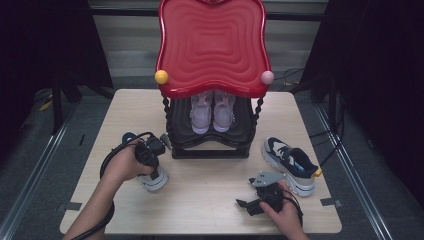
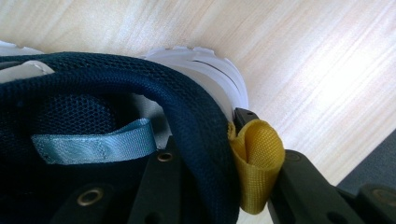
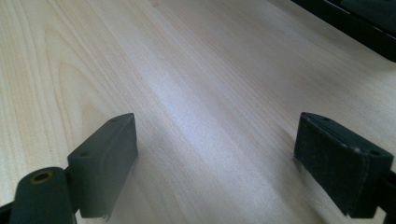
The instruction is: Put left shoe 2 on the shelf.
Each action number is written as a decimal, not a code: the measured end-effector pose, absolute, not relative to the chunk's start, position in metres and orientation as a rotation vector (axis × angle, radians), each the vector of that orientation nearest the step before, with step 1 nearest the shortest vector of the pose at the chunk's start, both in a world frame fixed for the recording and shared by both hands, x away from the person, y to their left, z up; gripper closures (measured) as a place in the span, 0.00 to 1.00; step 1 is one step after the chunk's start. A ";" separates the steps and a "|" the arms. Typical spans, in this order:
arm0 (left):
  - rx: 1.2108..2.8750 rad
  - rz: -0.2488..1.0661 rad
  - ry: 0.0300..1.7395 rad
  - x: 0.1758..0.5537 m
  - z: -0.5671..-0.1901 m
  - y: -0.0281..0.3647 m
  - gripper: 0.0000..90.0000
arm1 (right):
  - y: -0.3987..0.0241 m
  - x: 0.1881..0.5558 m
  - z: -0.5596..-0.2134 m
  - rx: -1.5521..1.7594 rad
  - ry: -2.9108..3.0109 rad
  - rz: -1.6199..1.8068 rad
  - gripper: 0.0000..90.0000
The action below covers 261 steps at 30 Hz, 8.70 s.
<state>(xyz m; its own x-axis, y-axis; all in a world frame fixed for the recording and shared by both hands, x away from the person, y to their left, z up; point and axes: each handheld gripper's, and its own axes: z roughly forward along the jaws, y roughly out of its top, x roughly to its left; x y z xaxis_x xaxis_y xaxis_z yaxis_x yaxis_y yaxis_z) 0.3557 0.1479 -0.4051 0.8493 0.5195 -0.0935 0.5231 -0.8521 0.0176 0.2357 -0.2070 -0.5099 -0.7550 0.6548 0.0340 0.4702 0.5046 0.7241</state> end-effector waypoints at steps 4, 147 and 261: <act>2.969 -0.138 0.825 0.355 -0.396 0.147 0.81 | -0.207 0.236 -0.510 0.955 2.504 1.092 0.14; 2.994 0.693 -0.023 0.402 -0.106 -0.001 0.76 | -0.207 0.236 -0.510 0.955 2.504 1.095 0.14; 2.968 0.385 0.490 0.393 -0.081 0.030 0.26 | -0.207 0.236 -0.510 0.955 2.503 1.093 0.14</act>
<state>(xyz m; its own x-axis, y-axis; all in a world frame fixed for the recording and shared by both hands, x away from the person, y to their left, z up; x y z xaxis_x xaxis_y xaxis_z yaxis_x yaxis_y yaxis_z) 0.3935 0.0299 -0.0807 0.9158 0.3289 0.2302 0.3014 -0.9421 0.1470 0.2356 -0.2069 -0.5100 -0.7548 0.6551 0.0334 0.4696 0.5043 0.7247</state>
